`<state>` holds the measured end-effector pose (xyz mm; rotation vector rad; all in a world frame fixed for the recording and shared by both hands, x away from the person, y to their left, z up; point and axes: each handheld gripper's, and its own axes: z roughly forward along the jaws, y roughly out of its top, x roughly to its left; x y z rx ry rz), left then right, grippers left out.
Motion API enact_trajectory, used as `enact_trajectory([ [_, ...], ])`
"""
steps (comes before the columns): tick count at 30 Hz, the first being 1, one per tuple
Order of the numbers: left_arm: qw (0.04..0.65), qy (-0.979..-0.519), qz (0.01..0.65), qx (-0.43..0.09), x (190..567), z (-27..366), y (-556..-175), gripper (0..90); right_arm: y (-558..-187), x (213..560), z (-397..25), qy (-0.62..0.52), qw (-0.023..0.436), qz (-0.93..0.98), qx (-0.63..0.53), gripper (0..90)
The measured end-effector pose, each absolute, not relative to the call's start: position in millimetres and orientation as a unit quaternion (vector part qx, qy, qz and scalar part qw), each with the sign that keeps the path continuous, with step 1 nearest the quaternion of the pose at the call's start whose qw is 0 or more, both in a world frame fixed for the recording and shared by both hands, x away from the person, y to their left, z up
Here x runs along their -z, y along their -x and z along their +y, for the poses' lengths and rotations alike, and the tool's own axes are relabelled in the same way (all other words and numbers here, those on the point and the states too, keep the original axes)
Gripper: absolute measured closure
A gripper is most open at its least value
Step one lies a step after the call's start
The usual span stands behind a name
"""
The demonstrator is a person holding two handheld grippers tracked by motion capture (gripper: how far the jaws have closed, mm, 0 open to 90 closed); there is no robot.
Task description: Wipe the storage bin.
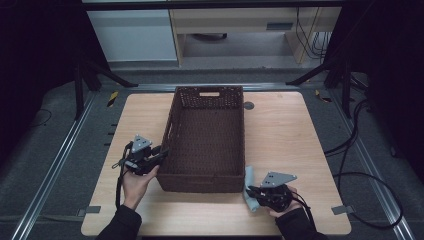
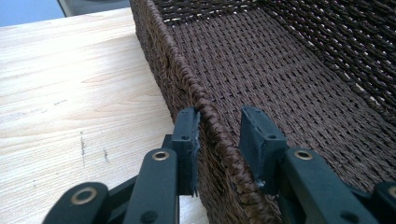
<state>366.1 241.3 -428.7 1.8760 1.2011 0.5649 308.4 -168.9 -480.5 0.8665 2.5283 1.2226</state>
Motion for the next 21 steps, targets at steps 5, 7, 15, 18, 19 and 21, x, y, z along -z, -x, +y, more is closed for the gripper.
enact_trajectory([
  [5, 0.412, -0.743, 0.477, -0.223, 429, 241, -366, 66.7, -312, 471, -187, -0.319, 0.124, 0.834, -0.432, 82.3],
  [7, 0.412, -0.744, 0.477, -0.223, 429, 242, -366, 66.7, -313, 467, -198, -0.337, 0.138, 0.821, -0.440, 82.3],
  [15, 0.412, -0.745, 0.476, -0.222, 429, 242, -367, 66.7, -319, 459, -240, -0.404, 0.196, 0.778, -0.440, 82.2],
  [18, 0.412, -0.745, 0.476, -0.222, 429, 242, -366, 66.7, -322, 460, -256, -0.427, 0.209, 0.767, -0.430, 82.2],
  [19, 0.412, -0.745, 0.476, -0.222, 429, 242, -367, 66.7, -323, 462, -260, -0.434, 0.212, 0.766, -0.424, 82.2],
  [21, 0.412, -0.745, 0.476, -0.222, 429, 242, -367, 66.7, -325, 465, -267, -0.445, 0.214, 0.764, -0.416, 82.1],
])
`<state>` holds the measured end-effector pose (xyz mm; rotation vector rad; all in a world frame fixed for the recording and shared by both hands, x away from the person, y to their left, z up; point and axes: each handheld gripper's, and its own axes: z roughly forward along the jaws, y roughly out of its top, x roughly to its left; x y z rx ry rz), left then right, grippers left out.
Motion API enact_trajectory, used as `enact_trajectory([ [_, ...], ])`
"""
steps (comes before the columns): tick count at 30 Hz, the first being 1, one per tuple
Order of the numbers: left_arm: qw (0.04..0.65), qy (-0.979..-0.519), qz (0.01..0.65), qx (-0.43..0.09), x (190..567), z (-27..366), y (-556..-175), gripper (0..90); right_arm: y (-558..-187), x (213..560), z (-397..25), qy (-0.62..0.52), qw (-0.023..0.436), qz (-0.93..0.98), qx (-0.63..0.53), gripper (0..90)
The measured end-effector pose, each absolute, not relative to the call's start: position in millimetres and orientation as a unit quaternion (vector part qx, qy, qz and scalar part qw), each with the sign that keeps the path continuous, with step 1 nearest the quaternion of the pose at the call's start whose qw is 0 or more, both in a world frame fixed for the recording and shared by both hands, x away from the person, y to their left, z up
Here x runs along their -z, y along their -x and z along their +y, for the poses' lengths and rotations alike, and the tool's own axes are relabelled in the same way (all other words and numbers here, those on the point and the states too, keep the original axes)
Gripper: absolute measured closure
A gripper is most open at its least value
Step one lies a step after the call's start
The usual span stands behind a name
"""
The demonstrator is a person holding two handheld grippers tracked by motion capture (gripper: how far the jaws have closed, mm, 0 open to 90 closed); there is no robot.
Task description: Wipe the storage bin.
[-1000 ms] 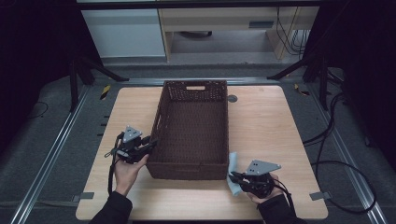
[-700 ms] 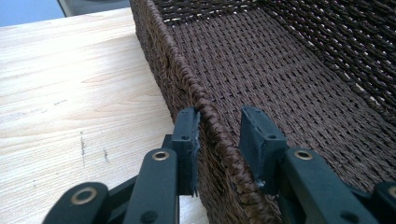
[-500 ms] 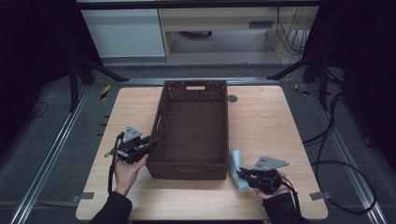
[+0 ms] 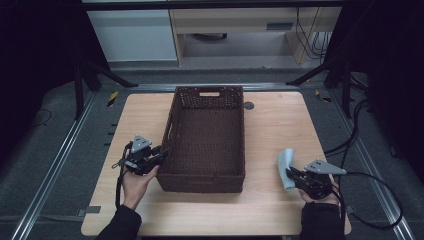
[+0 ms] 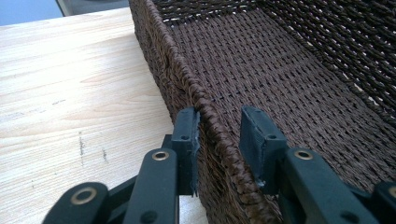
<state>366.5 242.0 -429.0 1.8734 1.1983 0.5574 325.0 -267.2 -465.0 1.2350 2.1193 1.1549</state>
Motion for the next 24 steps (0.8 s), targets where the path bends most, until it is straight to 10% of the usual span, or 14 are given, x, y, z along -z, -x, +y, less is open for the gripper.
enact_trajectory([
  [12, 0.411, -0.745, 0.477, -0.220, 429, 242, -367, 66.7, -334, 481, -284, -0.489, 0.203, 0.767, -0.364, 80.5],
  [24, 0.411, -0.745, 0.476, -0.222, 428, 242, -366, 67.4, -334, 481, -286, -0.503, 0.234, 0.752, -0.357, 56.2],
])
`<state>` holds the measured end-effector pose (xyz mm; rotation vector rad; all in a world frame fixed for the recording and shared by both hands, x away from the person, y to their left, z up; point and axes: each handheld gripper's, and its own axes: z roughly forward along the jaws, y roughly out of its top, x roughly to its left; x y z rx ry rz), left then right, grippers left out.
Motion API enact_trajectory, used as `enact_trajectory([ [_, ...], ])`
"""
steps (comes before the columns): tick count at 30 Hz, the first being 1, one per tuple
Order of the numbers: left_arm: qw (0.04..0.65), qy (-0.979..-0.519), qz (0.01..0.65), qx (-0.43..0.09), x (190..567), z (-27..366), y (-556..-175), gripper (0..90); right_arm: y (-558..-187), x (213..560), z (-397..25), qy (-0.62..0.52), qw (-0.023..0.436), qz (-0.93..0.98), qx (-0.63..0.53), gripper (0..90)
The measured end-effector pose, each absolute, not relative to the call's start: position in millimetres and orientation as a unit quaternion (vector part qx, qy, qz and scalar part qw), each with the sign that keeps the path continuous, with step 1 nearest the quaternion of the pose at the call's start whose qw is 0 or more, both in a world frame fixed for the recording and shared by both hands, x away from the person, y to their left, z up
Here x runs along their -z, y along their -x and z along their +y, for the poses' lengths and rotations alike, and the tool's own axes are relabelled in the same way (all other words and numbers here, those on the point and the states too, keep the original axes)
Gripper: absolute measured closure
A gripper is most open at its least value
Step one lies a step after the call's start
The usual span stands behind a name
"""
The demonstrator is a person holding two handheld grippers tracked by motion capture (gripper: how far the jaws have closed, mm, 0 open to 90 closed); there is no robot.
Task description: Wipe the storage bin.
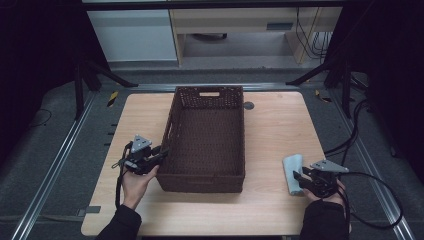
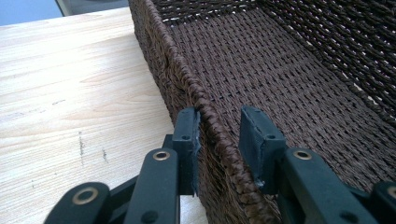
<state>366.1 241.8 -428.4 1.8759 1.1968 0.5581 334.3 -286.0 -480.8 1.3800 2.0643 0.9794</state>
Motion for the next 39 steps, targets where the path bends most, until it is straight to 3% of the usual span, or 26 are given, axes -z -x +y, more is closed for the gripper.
enact_trajectory([
  [3, 0.411, -0.746, 0.475, -0.222, 428, 242, -366, 67.7, -334, 473, -283, -0.500, 0.247, 0.744, -0.367, 51.0],
  [11, 0.410, -0.750, 0.471, -0.218, 427, 242, -365, 68.1, -336, 452, -272, -0.485, 0.253, 0.736, -0.400, 49.4],
  [27, 0.402, -0.757, 0.465, -0.221, 426, 239, -357, 67.9, -388, 404, -180, -0.412, 0.208, 0.744, -0.483, 54.1],
  [34, 0.404, -0.756, 0.466, -0.220, 426, 241, -358, 67.6, -414, 408, -145, -0.404, 0.198, 0.756, -0.476, 54.5],
  [39, 0.407, -0.754, 0.465, -0.222, 427, 241, -359, 65.6, -426, 423, -135, -0.413, 0.188, 0.767, -0.453, 62.4],
])
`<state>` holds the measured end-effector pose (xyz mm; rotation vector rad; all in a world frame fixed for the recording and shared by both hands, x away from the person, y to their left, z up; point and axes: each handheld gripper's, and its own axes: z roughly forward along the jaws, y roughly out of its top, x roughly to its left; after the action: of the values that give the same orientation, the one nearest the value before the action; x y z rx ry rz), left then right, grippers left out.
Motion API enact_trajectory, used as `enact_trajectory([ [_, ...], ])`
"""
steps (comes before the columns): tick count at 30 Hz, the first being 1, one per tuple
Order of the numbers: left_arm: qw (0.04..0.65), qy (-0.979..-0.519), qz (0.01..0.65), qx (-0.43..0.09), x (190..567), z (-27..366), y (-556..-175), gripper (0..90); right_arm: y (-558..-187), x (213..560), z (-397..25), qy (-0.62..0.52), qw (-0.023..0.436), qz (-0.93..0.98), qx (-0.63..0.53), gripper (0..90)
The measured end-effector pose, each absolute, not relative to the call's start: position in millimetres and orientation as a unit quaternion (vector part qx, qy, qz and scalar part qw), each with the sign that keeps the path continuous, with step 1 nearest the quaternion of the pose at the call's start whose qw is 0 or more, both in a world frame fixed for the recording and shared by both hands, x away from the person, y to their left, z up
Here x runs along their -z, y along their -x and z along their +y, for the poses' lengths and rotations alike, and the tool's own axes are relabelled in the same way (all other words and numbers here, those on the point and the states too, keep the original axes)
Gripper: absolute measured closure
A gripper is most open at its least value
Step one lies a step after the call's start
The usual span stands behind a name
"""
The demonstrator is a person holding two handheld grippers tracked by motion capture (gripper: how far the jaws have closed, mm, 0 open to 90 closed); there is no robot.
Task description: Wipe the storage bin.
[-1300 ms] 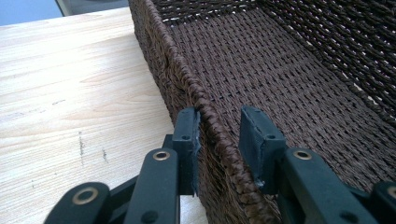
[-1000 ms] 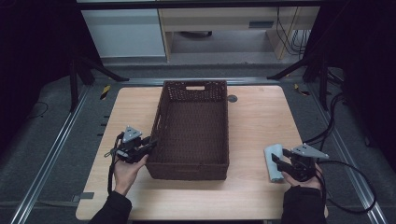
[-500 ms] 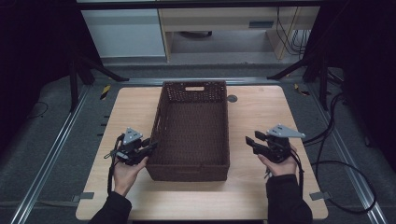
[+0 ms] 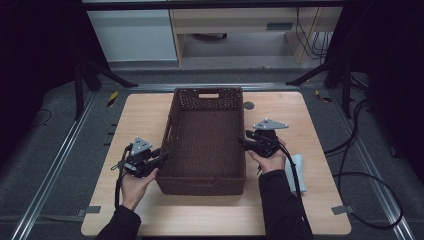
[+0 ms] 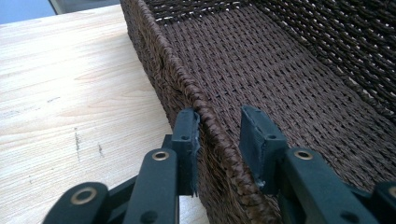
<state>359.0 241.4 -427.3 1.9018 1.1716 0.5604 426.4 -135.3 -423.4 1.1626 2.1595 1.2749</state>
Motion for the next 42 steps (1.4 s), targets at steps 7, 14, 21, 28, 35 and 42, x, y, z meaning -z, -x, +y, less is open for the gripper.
enact_trajectory([
  [7, 0.423, -0.742, 0.471, -0.222, 423, 246, -354, 52.6, -421, 423, -133, -0.415, 0.191, 0.769, -0.447, 65.1],
  [14, 0.419, -0.744, 0.470, -0.223, 423, 252, -335, 60.7, -404, 422, -136, -0.421, 0.183, 0.766, -0.450, 63.8],
  [21, 0.425, -0.741, 0.470, -0.221, 422, 253, -337, 74.3, -397, 411, -136, -0.413, 0.187, 0.768, -0.454, 58.6],
  [28, 0.435, -0.734, 0.472, -0.223, 425, 261, -344, 75.1, -417, 415, -130, -0.421, 0.211, 0.765, -0.440, 60.2],
  [35, 0.437, -0.729, 0.472, -0.234, 425, 265, -336, 62.7, -415, 419, -134, -0.432, 0.199, 0.762, -0.440, 62.3],
  [42, 0.433, -0.731, 0.474, -0.233, 425, 269, -336, 79.4, -400, 414, -136, -0.423, 0.180, 0.774, -0.435, 60.1],
])
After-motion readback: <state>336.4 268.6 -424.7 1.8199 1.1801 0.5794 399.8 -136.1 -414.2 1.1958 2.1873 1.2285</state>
